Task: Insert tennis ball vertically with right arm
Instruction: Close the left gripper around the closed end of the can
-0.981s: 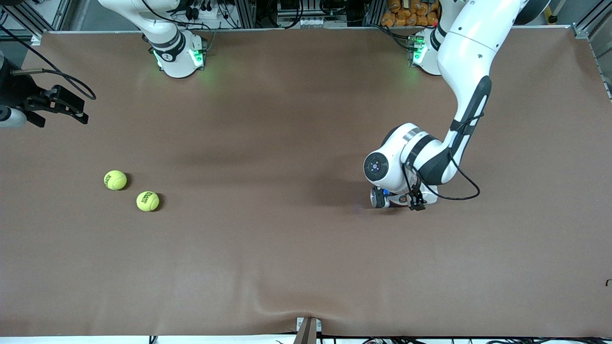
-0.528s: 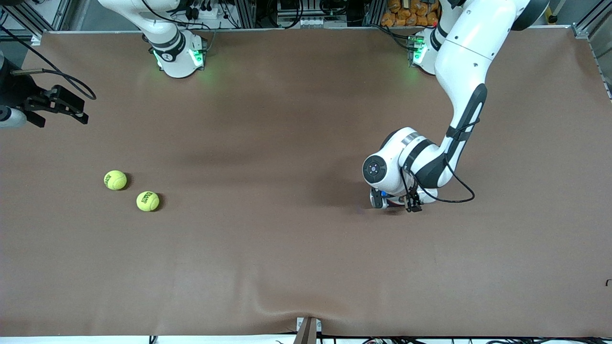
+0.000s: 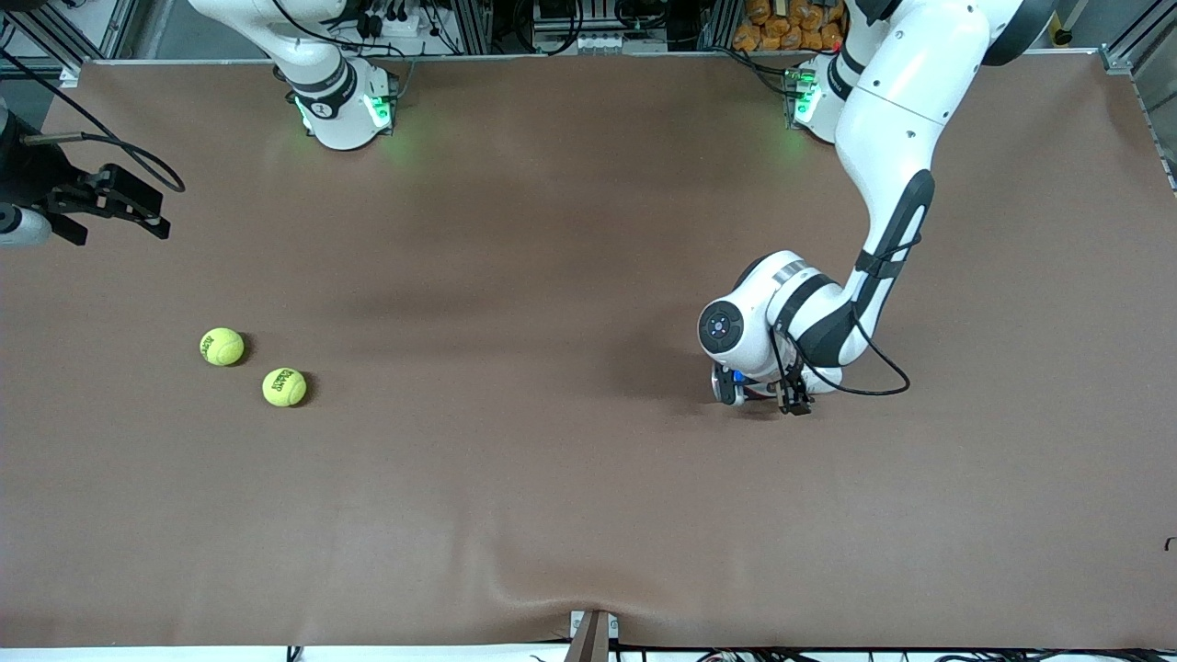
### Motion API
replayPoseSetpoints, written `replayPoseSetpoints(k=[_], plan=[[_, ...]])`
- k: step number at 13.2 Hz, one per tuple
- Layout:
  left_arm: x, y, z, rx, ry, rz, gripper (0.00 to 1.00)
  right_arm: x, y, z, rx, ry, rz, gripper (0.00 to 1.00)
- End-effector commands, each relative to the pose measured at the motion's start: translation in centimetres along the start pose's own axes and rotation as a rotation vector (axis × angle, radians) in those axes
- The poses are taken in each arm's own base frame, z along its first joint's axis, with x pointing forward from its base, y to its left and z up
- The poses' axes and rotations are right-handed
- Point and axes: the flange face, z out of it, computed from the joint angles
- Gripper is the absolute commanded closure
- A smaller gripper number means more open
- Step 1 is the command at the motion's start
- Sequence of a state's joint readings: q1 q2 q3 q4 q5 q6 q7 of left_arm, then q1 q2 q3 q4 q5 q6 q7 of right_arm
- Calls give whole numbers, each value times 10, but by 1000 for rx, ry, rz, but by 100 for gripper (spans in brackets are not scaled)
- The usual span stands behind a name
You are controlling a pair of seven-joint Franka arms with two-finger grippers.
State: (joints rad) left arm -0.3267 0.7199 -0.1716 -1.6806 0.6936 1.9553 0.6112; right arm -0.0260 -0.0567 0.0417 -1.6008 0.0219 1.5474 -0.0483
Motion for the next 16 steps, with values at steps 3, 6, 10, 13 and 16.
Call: replayPoseSetpoints(k=[3,6,10,13,16], plan=[[2,0,4,20,-4,8,17,2,0,-4,14,4,8,0],[1,-2,1,23,-1,4,23,2,0,-4,14,4,8,0],[3,-1,-5,32,4,5,32,2,0,-4,14,4,8,0],[3,-2,-8,37,7,3,37,2,0,-3,14,2,10,0],[6,-5,-25,48,32,-9,35,2,0,-3,14,2,8,0]])
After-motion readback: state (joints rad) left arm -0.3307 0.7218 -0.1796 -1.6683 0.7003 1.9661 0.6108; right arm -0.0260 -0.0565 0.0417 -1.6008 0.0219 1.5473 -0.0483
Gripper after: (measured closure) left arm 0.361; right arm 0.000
